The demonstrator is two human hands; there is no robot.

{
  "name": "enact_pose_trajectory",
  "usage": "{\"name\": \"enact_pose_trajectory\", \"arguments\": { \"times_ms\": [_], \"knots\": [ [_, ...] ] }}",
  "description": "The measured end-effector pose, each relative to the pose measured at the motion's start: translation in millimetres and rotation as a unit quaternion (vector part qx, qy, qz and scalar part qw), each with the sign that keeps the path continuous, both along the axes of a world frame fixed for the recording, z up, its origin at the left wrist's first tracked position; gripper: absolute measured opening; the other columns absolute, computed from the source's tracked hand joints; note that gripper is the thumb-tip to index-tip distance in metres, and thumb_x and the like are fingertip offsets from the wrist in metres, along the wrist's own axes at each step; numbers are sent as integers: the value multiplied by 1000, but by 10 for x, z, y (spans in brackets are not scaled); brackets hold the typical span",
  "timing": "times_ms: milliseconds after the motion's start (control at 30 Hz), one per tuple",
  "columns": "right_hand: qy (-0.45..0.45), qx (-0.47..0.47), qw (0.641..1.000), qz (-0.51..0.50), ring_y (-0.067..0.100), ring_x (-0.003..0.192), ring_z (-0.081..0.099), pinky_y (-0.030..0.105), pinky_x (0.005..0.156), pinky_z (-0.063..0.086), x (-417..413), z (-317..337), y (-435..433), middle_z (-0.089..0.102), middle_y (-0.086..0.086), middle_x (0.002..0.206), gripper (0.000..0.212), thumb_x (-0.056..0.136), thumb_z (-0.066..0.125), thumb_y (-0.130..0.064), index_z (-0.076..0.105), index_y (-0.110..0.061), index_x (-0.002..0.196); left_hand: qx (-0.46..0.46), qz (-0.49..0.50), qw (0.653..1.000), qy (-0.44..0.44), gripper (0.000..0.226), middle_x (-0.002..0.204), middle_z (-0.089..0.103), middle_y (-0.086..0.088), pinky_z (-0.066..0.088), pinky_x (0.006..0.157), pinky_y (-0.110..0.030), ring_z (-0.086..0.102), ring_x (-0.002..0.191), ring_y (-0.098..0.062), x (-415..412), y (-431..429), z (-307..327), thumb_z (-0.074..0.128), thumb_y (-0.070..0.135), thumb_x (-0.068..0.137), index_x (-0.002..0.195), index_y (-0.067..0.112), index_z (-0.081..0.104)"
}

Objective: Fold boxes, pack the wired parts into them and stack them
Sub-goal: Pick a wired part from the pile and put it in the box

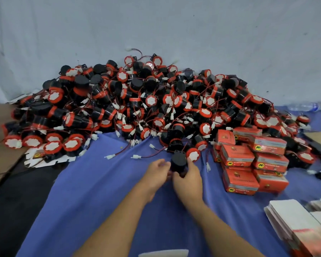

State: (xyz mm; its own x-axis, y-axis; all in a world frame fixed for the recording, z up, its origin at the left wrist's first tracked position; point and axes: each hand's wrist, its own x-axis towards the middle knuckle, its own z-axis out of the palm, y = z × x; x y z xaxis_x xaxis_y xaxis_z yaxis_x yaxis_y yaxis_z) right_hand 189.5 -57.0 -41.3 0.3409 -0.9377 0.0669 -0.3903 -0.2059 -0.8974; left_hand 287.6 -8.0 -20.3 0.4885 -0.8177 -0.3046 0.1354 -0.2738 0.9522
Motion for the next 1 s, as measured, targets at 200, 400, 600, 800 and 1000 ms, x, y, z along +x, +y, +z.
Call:
{"name": "enact_pose_trajectory", "arguments": {
  "times_ms": [200,400,600,800,1000],
  "knots": [
    [-52,-18,998,-31,-11,94,59,7,65,46,59,-274,-101,58,-23,114,48,86,58,-17,52,-47,124,-32,-5,992,-124,21,110,70,1,58,76,-26,69,94,-12,139,-247,-236,60,42,98,115,29,59],
    [-169,53,984,1,9,99,67,23,81,53,-59,-89,31,72,-10,105,32,96,50,-5,61,-30,112,-130,-20,991,-7,5,108,73,-9,62,85,-42,71,101,-25,130,8,-5,64,30,98,100,30,59],
    [-238,157,953,107,9,94,66,30,80,51,-465,522,289,73,-9,101,31,98,56,-12,74,-33,111,-155,-58,982,-89,54,123,64,6,56,96,-34,65,115,-10,151,713,548,87,22,78,121,41,59],
    [-320,77,931,158,16,76,69,21,69,55,-1032,1106,866,68,7,84,13,99,57,-12,69,-10,104,-125,-88,950,-273,52,116,64,24,54,83,-14,57,114,8,-202,1608,1111,90,23,73,116,36,64],
    [-253,-52,957,134,20,72,71,25,68,59,-1406,1242,1405,71,5,79,10,100,55,-3,56,-13,97,-94,-103,841,-522,45,100,52,16,44,80,-22,50,96,-4,-794,2248,1124,85,33,72,100,34,49]
  ]
}}
